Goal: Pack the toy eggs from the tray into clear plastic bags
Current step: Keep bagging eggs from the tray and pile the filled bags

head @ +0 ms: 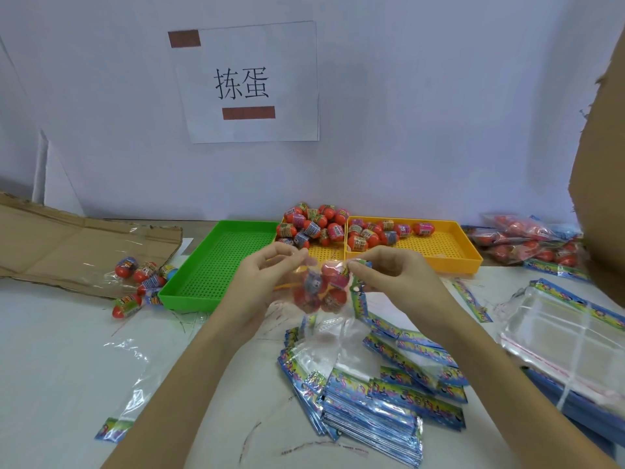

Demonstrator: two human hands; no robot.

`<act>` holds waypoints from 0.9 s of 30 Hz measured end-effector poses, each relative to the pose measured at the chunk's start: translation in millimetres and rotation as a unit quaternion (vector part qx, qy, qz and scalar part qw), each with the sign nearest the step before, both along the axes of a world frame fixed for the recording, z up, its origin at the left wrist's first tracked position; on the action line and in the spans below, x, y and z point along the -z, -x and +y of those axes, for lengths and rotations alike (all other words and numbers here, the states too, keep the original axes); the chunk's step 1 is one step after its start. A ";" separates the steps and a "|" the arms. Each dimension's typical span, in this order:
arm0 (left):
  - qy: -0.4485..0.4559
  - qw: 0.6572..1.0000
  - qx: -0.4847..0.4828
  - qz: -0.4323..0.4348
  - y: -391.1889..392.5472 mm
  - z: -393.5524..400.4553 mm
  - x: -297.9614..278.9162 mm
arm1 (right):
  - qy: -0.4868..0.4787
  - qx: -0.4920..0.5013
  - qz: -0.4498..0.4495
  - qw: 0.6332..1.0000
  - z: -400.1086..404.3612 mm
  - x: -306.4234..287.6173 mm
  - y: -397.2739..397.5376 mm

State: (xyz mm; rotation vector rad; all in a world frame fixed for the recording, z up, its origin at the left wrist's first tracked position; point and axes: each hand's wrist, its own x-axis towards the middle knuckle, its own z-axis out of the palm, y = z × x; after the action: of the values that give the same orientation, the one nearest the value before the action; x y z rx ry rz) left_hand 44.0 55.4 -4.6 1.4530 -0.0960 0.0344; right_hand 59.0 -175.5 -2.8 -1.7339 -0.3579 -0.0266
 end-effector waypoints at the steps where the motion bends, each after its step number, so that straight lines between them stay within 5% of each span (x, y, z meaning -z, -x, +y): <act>1: -0.002 1.000 -0.006 -0.001 -0.3 0.7 0.6 | -0.005 -0.002 0.003 1.000 -0.7 -1.0 0.1; 9: 0.028 0.995 -0.088 -0.037 -1.5 -5.7 1.7 | -0.073 0.024 0.005 0.997 5.5 -0.1 3.9; 16: 0.023 0.999 0.032 0.008 1.8 -6.3 -1.0 | -0.070 0.023 0.003 0.997 10.8 -1.7 7.1; 19: -0.008 1.000 0.007 -0.001 2.3 -9.2 1.6 | -0.065 0.022 -0.003 0.998 11.3 -1.5 7.1; 27: 0.077 0.995 -0.068 0.016 -1.2 -4.1 0.9 | -0.035 -0.034 0.037 0.998 14.7 3.8 7.5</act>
State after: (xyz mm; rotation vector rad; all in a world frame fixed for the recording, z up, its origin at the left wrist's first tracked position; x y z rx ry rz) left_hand 45.2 51.3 -5.5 1.3027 0.0326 0.1269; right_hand 51.5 -160.7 -6.7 -1.6487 -0.3579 0.0733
